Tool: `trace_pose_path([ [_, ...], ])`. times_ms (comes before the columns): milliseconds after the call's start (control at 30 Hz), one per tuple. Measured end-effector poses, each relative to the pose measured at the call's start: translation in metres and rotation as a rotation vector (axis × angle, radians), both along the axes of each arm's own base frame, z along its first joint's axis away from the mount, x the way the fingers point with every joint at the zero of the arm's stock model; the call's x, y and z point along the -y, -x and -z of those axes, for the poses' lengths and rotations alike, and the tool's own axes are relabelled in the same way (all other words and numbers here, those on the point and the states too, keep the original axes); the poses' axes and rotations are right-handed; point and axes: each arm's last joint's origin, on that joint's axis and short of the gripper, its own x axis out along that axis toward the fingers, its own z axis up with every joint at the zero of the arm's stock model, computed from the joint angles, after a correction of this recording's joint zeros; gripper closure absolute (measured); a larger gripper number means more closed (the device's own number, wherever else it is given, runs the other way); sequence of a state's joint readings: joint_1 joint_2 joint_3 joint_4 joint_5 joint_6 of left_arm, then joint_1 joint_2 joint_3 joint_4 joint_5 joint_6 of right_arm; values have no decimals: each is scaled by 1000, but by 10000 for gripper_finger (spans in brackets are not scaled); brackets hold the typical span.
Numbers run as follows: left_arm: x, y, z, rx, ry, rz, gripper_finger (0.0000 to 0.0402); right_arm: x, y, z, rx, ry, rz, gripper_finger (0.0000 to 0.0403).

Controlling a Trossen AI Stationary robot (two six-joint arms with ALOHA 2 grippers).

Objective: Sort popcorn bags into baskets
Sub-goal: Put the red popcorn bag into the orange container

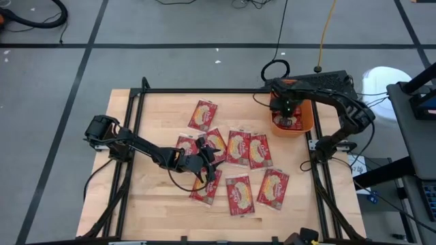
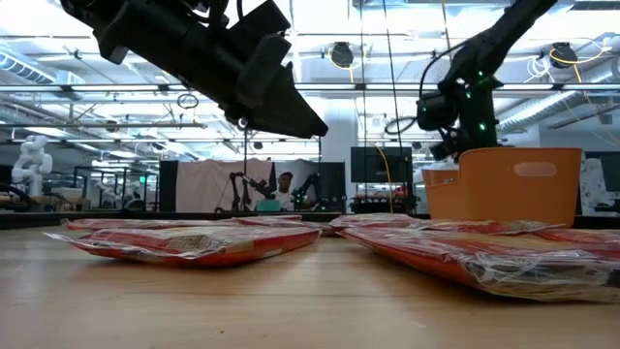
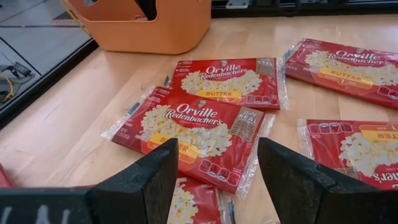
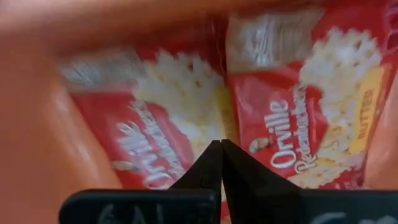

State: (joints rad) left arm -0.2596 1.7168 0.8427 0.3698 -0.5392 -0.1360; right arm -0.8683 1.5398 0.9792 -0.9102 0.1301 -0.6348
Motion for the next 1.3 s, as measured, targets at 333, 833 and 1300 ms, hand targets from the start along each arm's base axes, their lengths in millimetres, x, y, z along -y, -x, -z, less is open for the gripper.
trace_pose_path([
  [333, 0, 0, 0, 0, 0, 0, 179, 0, 7, 23, -71, 168, 41, 403],
  [833, 0, 0, 0, 9, 23, -12, 179, 1, 6, 20, -84, 228, 51, 403],
  [1300, 1, 0, 0, 7, 20, -6, 179, 3, 11, 20, -92, 196, 34, 403],
])
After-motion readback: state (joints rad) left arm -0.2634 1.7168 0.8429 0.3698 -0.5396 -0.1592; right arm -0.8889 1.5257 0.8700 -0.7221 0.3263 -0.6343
